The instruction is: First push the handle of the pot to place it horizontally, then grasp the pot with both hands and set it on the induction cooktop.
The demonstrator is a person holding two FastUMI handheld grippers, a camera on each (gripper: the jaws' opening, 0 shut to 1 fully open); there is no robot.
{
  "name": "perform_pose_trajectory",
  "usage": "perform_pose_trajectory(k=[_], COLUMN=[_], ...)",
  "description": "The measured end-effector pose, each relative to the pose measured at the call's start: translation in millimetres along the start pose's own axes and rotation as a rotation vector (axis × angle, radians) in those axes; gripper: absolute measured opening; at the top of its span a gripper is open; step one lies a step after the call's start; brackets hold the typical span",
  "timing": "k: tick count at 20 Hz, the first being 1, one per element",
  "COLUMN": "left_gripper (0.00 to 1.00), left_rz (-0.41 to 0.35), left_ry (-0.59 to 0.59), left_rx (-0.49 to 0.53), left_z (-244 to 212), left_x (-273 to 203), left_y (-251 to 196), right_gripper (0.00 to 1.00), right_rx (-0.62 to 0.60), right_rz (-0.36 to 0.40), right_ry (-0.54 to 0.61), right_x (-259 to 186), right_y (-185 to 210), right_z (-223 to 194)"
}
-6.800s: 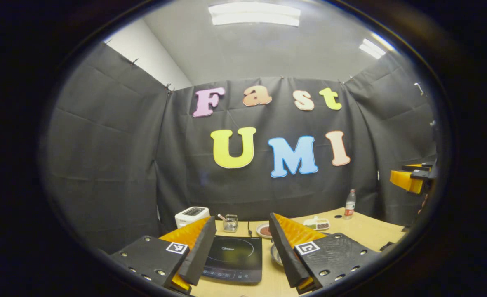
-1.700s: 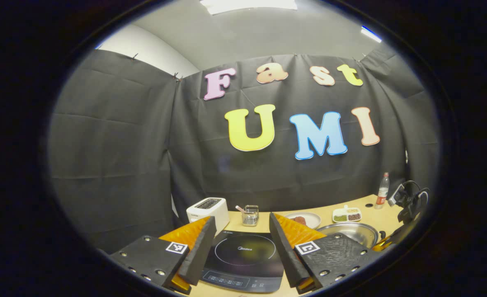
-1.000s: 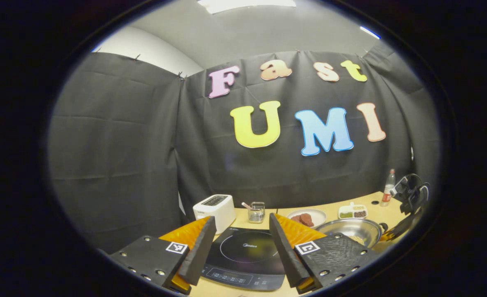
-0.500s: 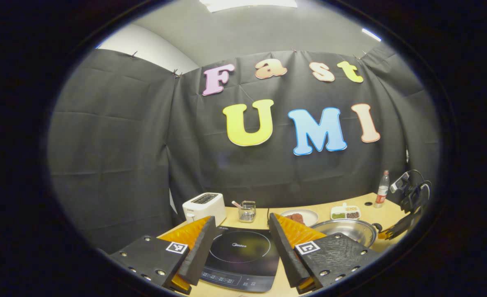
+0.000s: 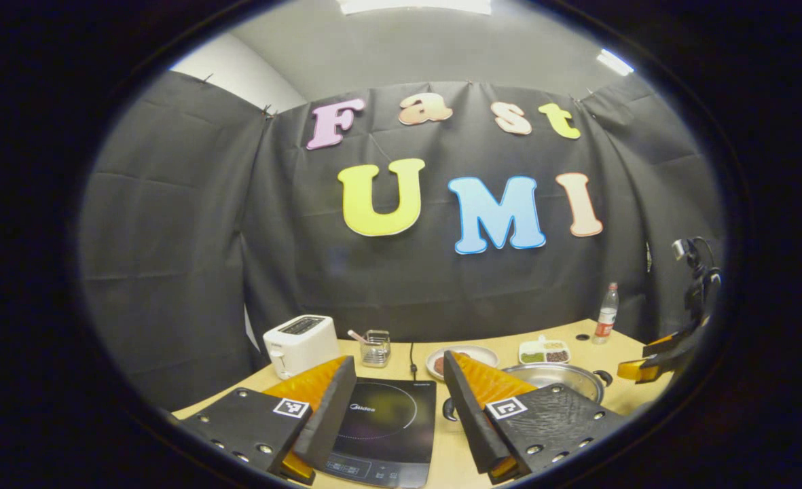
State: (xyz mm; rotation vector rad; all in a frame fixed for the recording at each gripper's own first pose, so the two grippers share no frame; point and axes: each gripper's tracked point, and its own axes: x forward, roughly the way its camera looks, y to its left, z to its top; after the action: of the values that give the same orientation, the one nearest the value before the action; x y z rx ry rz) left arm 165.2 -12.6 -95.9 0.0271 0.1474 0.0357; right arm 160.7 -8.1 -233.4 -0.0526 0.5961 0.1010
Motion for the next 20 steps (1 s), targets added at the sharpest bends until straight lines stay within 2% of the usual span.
perform_pose_trajectory(k=[4, 6, 8, 11, 12, 13, 17, 18, 19, 20], left_gripper=[0.77, 0.79, 0.77, 0.77, 0.79, 0.77, 0.77, 0.79, 0.77, 0.79], left_rz=[-0.061, -0.089, -0.116, -0.161, -0.171, -0.181, -0.214, -0.219, -0.224, -0.228], left_ry=[0.038, 0.056, 0.082, 0.136, 0.152, 0.167, 0.24, 0.261, 0.283, 0.304], left_rx=[0.0, -0.006, -0.016, -0.027, -0.028, -0.027, -0.036, -0.042, -0.048, -0.055], left_z=[-13, -21, -32, -53, -62, -68, -101, -110, -119, -129], left_x=[26, 41, 56, 76, 83, 88, 106, 111, 115, 120], left_y=[-15, -24, -35, -51, -55, -59, -73, -75, -77, -80], right_gripper=[0.96, 0.96, 0.94, 0.96, 0.96, 0.94, 0.96, 0.94, 0.96, 0.96], right_rx=[0.006, 0.01, 0.004, -0.004, -0.003, -0.002, -0.007, -0.007, -0.008, -0.008], right_rz=[0.003, 0.002, 0.003, 0.004, 0.007, 0.007, 0.011, 0.014, 0.018, 0.02], right_ry=[-0.034, -0.03, -0.021, -0.009, -0.007, -0.004, 0.009, 0.015, 0.021, 0.029], right_x=[-2, 2, 6, 15, 17, 21, 35, 39, 42, 47], right_y=[5, 4, 3, 2, 2, 2, 3, 4, 5, 6], right_z=[14, 14, 11, 9, 8, 7, 2, 0, -2, -4])
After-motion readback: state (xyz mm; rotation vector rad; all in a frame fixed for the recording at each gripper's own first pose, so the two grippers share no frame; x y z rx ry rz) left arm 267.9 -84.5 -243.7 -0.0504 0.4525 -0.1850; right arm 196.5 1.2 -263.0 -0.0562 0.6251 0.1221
